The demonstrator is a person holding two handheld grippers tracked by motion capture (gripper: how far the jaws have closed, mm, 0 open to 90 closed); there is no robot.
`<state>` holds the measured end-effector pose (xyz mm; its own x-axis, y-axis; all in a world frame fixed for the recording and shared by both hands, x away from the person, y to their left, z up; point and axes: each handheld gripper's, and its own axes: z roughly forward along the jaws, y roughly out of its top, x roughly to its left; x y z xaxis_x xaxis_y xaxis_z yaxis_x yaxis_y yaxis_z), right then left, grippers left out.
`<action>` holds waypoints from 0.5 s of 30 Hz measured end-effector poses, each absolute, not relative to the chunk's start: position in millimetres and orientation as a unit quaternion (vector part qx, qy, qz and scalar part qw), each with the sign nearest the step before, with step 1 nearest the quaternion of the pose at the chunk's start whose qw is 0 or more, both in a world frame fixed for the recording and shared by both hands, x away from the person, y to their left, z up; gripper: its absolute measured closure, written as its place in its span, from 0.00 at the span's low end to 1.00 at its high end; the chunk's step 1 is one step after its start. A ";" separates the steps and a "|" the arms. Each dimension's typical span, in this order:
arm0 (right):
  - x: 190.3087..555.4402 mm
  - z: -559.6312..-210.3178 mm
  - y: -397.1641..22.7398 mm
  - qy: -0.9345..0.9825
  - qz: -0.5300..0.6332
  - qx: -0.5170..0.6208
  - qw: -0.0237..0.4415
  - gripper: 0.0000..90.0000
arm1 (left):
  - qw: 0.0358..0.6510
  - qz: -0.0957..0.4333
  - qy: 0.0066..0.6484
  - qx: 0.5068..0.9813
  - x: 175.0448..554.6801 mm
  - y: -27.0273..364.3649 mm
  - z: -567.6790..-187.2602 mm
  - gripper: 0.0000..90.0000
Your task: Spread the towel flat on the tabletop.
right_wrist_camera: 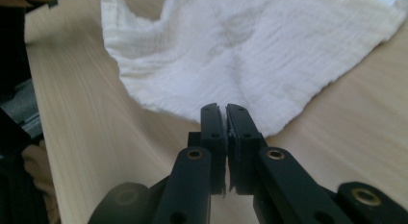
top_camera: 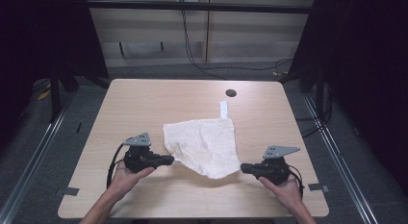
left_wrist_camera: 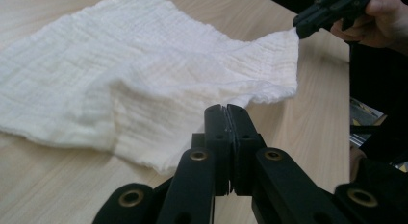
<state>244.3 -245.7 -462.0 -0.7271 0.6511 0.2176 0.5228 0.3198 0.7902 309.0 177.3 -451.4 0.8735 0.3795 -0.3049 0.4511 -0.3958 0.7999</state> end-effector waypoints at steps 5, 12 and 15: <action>252.0 -430.5 -253.4 0.795 0.477 0.363 0.087 0.97 | 0.516 -0.015 0.237 0.823 313.0 176.1 -418.1 0.99; 263.4 -383.5 -258.6 0.779 0.507 0.354 0.107 0.97 | 0.538 0.012 0.224 0.813 317.8 181.7 -373.8 0.99; 264.9 -364.8 -259.9 0.771 0.525 0.344 0.107 0.97 | 0.539 0.024 0.220 0.813 318.8 185.7 -359.5 0.99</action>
<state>264.9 -259.9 -364.8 -0.7399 0.6433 0.1966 0.4192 0.2123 0.8827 318.8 185.7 -359.5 0.9017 0.3845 -0.1979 0.3321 -0.3227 0.8863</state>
